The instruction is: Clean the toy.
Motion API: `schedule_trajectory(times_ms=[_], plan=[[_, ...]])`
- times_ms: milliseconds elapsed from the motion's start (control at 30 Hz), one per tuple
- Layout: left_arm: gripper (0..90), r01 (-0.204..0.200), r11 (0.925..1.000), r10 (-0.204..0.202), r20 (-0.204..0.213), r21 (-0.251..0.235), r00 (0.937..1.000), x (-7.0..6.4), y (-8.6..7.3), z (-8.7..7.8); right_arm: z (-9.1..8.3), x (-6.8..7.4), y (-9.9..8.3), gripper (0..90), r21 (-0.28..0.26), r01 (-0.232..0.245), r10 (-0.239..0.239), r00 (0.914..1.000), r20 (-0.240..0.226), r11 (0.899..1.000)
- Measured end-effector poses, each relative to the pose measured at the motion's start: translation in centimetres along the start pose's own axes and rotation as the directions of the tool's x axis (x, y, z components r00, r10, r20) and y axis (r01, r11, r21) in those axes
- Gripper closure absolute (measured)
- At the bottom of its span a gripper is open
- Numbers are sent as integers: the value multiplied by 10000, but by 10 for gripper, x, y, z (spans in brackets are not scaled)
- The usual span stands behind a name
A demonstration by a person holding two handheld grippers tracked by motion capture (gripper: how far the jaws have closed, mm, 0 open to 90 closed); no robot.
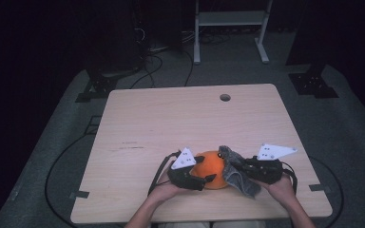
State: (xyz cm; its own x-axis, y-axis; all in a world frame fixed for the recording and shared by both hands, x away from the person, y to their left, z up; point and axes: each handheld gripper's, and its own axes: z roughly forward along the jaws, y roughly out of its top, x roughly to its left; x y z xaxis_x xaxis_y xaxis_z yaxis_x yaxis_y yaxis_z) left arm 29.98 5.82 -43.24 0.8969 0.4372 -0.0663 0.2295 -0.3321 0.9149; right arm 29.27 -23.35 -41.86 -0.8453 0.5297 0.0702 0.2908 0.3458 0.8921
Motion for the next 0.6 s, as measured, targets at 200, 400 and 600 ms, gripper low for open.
schedule_trajectory(times_ms=[200,400,600], plan=[[273,196,9990,-180,-413,400,9990,3,-4,11,-1,-2,-2,810,-40,-189,189,9998,-104,9998],[290,-203,9982,229,-449,567,9987,-6,-7,14,-8,19,14,810,-219,377,-389,9978,-536,9990],[318,-336,9973,361,-367,657,9987,-9,-9,14,2,14,5,810,111,175,-174,9998,-139,9998]])
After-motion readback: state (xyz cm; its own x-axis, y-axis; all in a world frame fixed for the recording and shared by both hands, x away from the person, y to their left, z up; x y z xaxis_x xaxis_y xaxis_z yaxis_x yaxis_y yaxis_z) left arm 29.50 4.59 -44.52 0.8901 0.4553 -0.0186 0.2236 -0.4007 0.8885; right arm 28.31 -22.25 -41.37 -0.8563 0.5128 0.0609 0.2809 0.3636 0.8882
